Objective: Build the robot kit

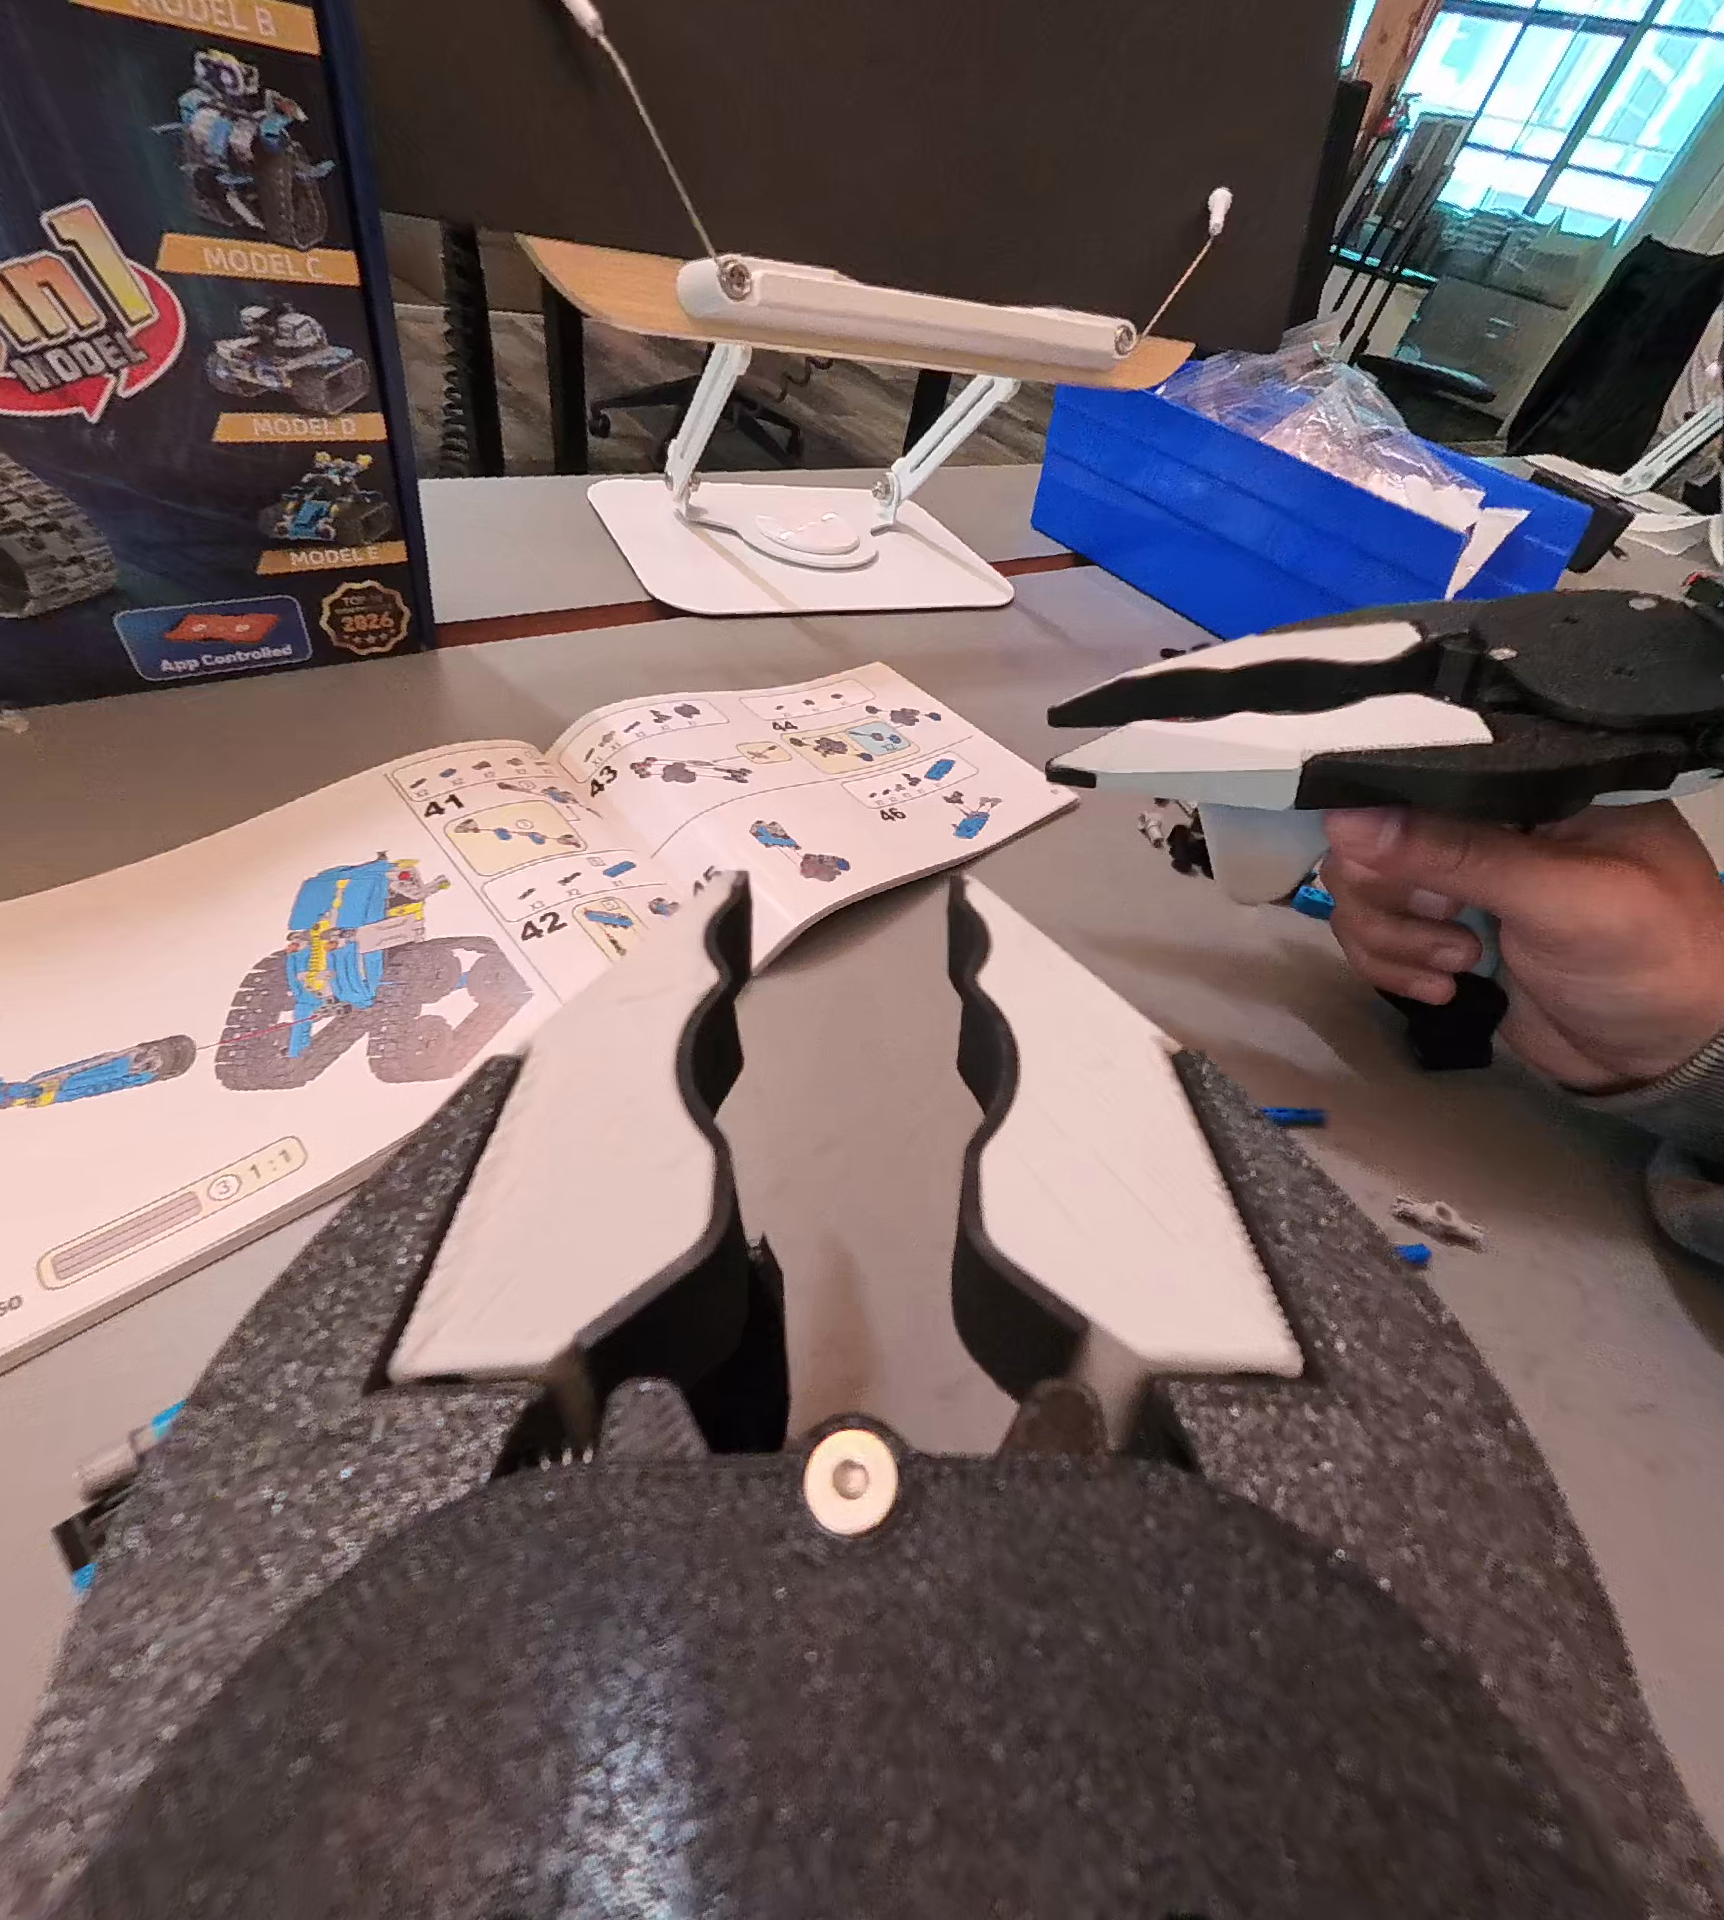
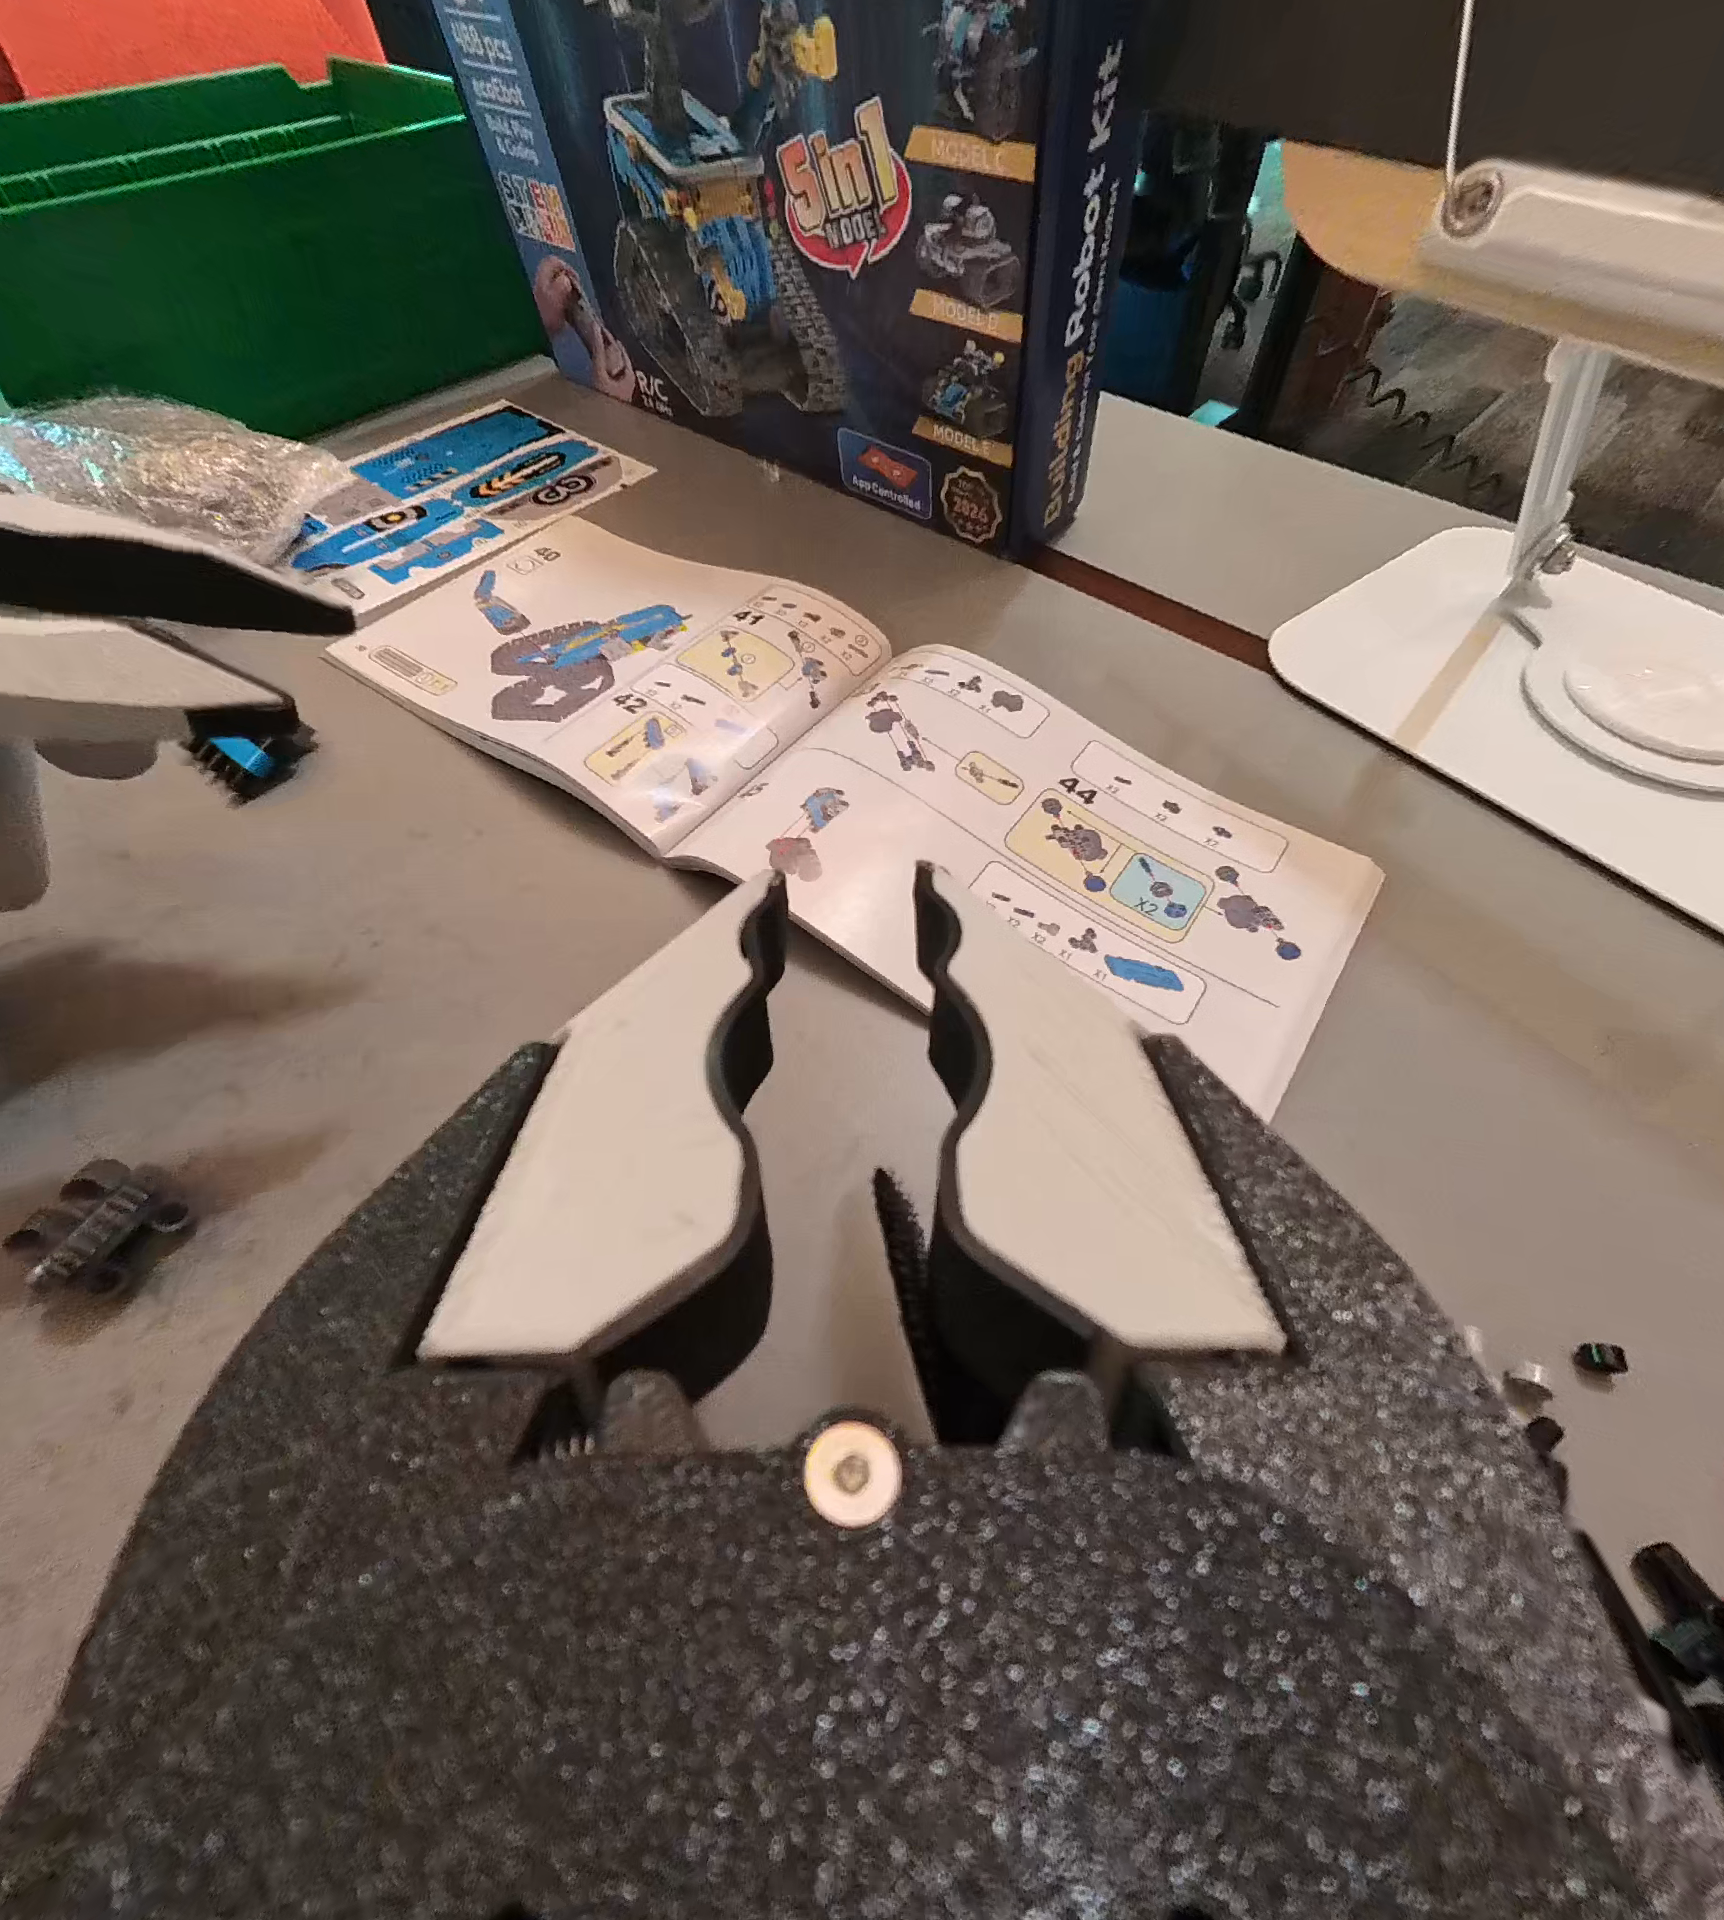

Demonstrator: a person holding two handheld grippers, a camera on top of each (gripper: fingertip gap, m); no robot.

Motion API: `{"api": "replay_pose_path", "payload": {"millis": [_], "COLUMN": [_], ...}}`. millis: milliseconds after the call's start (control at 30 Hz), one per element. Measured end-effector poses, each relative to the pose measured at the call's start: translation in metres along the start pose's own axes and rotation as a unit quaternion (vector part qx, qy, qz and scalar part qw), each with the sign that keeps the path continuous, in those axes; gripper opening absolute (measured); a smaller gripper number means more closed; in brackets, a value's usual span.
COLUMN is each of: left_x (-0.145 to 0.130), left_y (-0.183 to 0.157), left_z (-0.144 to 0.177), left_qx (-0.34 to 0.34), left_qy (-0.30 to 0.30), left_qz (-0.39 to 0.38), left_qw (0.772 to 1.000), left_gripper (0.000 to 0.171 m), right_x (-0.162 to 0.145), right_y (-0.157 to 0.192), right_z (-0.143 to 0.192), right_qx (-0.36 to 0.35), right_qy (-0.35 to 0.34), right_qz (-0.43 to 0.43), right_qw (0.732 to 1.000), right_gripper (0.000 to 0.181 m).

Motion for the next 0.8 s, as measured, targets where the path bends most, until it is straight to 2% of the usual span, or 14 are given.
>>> {"api": "replay_pose_path", "payload": {"millis": [67, 133, 200, 333, 400, 500, 600, 800], "left_x": [-0.001, -0.002, -0.004, -0.003, -0.003, -0.004, -0.005, -0.008], "left_y": [-0.002, -0.004, -0.006, -0.008, -0.01, -0.013, -0.015, -0.023], "left_z": [0.001, 0.003, 0.003, 0.004, 0.004, 0.003, 0.003, 0.003], "left_qx": [0.0, 0.003, 0.002, -0.003, -0.012, -0.024, -0.026, -0.051], "left_qy": [0.001, 0.002, 0.006, 0.006, 0.008, 0.013, 0.016, 0.032], "left_qz": [-0.011, -0.023, -0.029, -0.031, -0.024, -0.017, -0.024, -0.005], "left_qw": [1.0, 1.0, 1.0, 0.999, 1.0, 0.999, 0.999, 0.998], "left_gripper": [0.038, 0.038, 0.038, 0.037, 0.037, 0.037, 0.037, 0.037], "right_x": [0.006, 0.006, -0.007, -0.042, -0.057, -0.068, -0.082, -0.098], "right_y": [0.004, 0.016, 0.04, 0.077, 0.082, 0.082, 0.084, 0.079], "right_z": [0.008, 0.02, 0.037, 0.072, 0.087, 0.102, 0.103, 0.099], "right_qx": [0.012, 0.06, 0.136, 0.183, 0.176, 0.151, 0.135, 0.082], "right_qy": [-0.006, 0.016, 0.073, 0.144, 0.185, 0.196, 0.216, 0.243], "right_qz": [0.012, 0.012, 0.009, 0.057, 0.06, 0.036, 0.008, 0.023], "right_qw": [1.0, 0.998, 0.988, 0.971, 0.965, 0.968, 0.967, 0.966], "right_gripper": [0.024, 0.024, 0.024, 0.02, 0.021, 0.021, 0.023, 0.018]}}
Point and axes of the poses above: each gripper's, where its closed fingertips meet, z back along the fingers, x out of its top, y = z × x across the jaws, the point moved 5 cm from there along z, back along the fingers, and after that the axes turned 5 degrees about x, right-handed, at the moved point
